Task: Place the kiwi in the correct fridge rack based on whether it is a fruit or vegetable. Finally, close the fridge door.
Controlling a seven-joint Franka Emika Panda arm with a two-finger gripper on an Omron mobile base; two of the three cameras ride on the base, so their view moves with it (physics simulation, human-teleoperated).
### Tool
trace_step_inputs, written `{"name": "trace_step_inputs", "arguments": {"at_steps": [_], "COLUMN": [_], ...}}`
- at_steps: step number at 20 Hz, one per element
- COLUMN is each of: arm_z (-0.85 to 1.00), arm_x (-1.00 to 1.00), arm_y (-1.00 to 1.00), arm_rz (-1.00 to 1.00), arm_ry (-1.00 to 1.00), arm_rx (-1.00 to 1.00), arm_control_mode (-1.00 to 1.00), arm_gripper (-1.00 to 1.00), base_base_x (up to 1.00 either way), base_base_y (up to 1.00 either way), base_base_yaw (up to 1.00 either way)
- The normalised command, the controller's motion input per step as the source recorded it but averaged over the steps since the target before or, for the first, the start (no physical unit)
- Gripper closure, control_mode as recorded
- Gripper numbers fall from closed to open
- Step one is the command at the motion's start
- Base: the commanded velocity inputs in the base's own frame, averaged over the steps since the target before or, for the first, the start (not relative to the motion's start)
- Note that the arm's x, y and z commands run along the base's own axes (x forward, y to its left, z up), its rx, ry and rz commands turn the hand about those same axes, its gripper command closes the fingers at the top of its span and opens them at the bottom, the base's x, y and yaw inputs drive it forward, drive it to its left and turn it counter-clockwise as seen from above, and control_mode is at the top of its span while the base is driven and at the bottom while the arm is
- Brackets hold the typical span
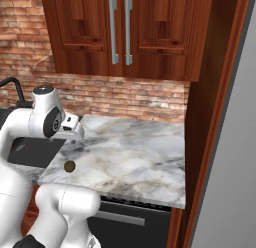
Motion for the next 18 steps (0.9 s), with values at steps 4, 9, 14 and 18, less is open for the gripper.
{"name": "trace_step_inputs", "arguments": {"at_steps": [4,9,14,18], "arm_z": [-0.44,-0.46,-0.39,-0.26], "arm_x": [-0.03,0.0,0.0,0.0], "arm_y": [0.36,0.12,0.04,-0.01], "arm_rz": [0.01,0.0,0.0,0.0], "arm_ry": [0.02,0.0,0.0,0.0], "arm_rx": [-0.02,-0.01,0.0,0.0], "arm_control_mode": [-1.0,-1.0,-1.0,-1.0], "arm_gripper": [-1.0,-1.0,-1.0,-1.0], "base_base_x": [0.0,0.0,0.0,0.0], "base_base_y": [0.0,0.0,0.0,0.0], "base_base_yaw": [0.0,0.0,0.0,0.0]}}
